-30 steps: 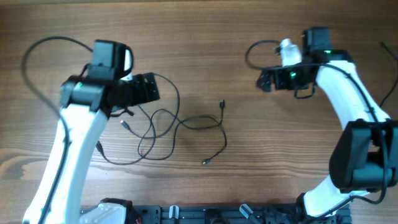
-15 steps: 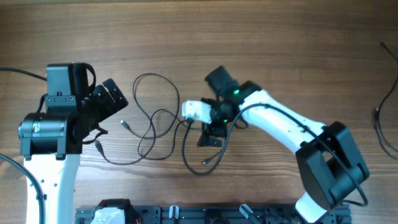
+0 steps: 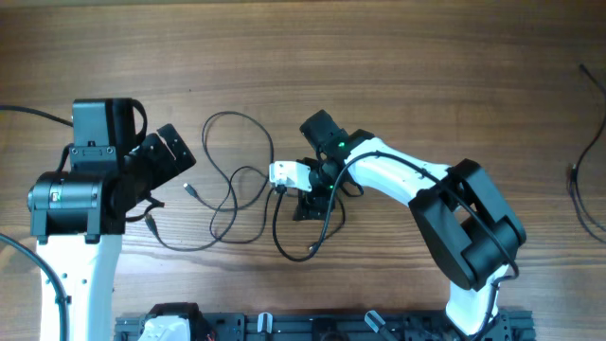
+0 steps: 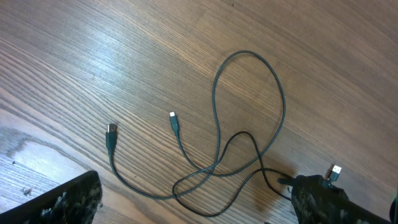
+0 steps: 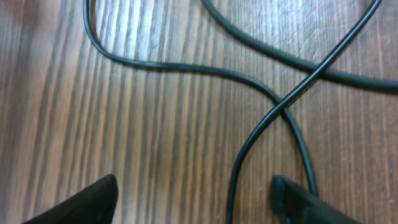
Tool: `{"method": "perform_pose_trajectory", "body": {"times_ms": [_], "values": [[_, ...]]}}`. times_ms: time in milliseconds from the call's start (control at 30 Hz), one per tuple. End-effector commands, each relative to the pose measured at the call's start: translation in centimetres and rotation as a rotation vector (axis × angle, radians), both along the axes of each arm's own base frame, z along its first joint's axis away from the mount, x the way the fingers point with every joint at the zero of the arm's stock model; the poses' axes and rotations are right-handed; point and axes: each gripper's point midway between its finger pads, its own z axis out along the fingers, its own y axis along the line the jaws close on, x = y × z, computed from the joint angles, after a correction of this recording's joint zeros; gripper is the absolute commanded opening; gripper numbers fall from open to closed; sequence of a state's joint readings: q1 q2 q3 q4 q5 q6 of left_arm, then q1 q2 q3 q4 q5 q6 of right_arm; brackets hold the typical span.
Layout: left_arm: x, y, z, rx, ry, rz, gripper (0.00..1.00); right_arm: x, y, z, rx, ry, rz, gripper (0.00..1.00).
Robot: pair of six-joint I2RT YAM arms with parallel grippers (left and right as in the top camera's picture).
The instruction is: Untangle cables
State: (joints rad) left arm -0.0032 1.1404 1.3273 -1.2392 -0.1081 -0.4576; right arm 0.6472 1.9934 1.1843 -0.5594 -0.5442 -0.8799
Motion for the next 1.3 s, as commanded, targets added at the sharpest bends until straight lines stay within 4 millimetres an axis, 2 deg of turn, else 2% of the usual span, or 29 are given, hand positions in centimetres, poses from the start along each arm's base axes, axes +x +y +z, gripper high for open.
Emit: {"method": "perform_pose_trajectory", "body": {"times_ms": [0,33,167,200,233,267,300,400,467,533,667,733,833,900,1033,1067,1100,1167,1267], "values": [[0.1,0.4,0.5,0.015,-0.010,0.004,1.00,-1.1,-1.7,-3.7,-0.114,0.069,-0.028,0.67],[0.0,0.4,0.4,0.015,-0.010,0.005,1.00,-0.9,-2.0,-3.9,-0.132,0.057,-0.034,0.56],[0.0,0.4,0.4,0.015,-0.008,0.004,1.00,-0.7,-2.1,-4.0,-0.139,0.058,-0.052,0.52],[0.0,0.4,0.4,0.015,-0.008,0.004,1.00,-0.5,-2.0,-4.0,-0.141,0.060,-0.081,0.57],[0.0,0.4,0.4,0.017,-0.008,0.001,1.00,0.1,-2.1,-4.1,-0.157,0.050,-0.121,0.88],[0.0,0.3,0.4,0.021,-0.007,-0.011,1.00,1.0,-2.4,-4.2,-0.186,0.026,-0.175,0.96],[0.0,0.2,0.4,0.020,-0.006,-0.028,1.00,1.9,-2.7,-4.2,-0.216,0.001,-0.234,1.00],[0.1,-0.4,0.4,0.003,-0.005,-0.063,1.00,3.8,-2.8,-1.7,-0.215,-0.107,-0.250,1.00],[0.1,-0.4,0.4,0.003,-0.005,-0.063,1.00,4.1,-2.9,-0.8,-0.205,-0.161,-0.201,1.00],[0.1,-0.4,0.4,0.003,-0.005,-0.063,1.00,4.4,-3.6,-0.9,-0.245,-0.193,-0.185,1.00],[0.1,-0.4,0.4,0.003,-0.008,-0.063,1.00,4.2,-7.1,-1.8,-0.416,-0.233,-0.154,1.00],[0.1,-0.4,0.4,0.003,-0.008,-0.063,1.00,3.9,-7.8,-1.9,-0.461,-0.234,-0.151,0.97],[0.1,-0.4,0.4,0.003,-0.008,-0.063,1.00,4.4,-8.2,-1.9,-0.492,-0.264,-0.168,1.00],[0.1,-0.4,0.4,0.003,-0.008,-0.063,1.00,4.9,-8.1,-1.8,-0.482,-0.277,-0.178,1.00],[0.1,-0.4,0.4,0.003,-0.008,-0.063,1.00,5.1,-7.9,-1.7,-0.472,-0.278,-0.206,0.88],[0.1,-0.4,0.4,0.003,-0.008,-0.063,1.00,5.2,-7.5,-1.4,-0.463,-0.286,-0.230,0.88],[0.1,-0.4,0.4,0.003,-0.008,-0.063,1.00,5.3,-6.9,-0.9,-0.445,-0.298,-0.244,0.94],[0.1,-0.4,0.4,0.003,-0.008,-0.063,1.00,5.3,-5.6,1.0,-0.403,-0.341,-0.234,1.00],[0.1,-0.4,0.4,0.003,-0.008,-0.063,1.00,6.0,-4.6,4.5,-0.330,-0.419,-0.257,1.00]]}}
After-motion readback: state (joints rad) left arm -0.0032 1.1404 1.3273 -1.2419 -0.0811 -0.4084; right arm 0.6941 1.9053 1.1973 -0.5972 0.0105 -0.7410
